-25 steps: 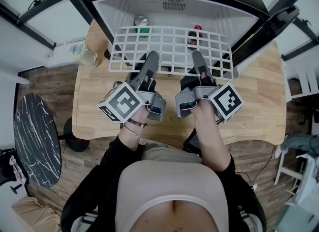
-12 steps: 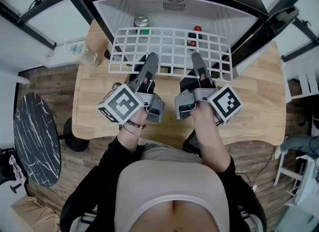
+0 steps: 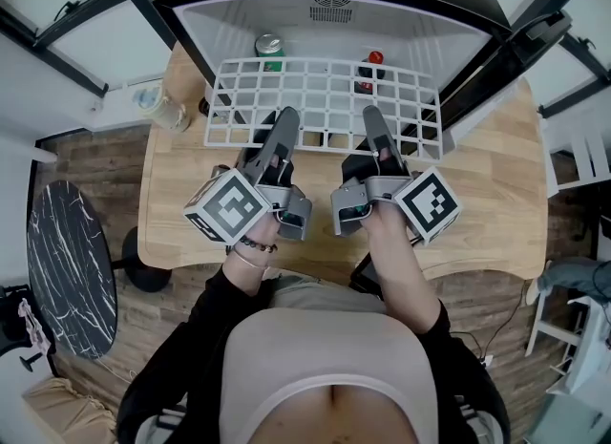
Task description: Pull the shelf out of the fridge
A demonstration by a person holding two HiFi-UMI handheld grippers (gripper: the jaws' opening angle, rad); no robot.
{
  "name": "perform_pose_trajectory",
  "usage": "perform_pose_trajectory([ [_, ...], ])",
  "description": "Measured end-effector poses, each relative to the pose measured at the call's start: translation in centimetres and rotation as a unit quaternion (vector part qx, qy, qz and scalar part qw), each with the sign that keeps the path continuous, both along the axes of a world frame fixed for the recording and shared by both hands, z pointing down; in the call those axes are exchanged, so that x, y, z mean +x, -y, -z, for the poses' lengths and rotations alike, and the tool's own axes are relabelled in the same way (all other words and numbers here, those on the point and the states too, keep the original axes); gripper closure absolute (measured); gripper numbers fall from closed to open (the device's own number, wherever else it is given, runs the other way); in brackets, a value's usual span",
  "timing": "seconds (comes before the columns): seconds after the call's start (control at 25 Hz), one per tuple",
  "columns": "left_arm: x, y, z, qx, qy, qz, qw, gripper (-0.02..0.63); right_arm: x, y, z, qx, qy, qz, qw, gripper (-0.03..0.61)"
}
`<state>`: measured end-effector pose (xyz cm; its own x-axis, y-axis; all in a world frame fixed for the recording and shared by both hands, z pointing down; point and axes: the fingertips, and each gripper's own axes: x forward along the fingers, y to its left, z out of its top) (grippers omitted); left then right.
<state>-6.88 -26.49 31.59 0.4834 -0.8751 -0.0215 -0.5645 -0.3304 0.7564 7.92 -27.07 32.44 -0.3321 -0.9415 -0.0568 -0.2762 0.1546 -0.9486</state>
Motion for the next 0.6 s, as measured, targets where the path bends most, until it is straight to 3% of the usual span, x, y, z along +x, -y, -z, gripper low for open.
perform_pose_trajectory([
  [0.6,0.13,-0.84,-0.17,0.002,-0.003,-0.005,1.0000,0.492,0.04,-0.73,-0.06,0.007,-0.017,0.001,1.000,0.509],
])
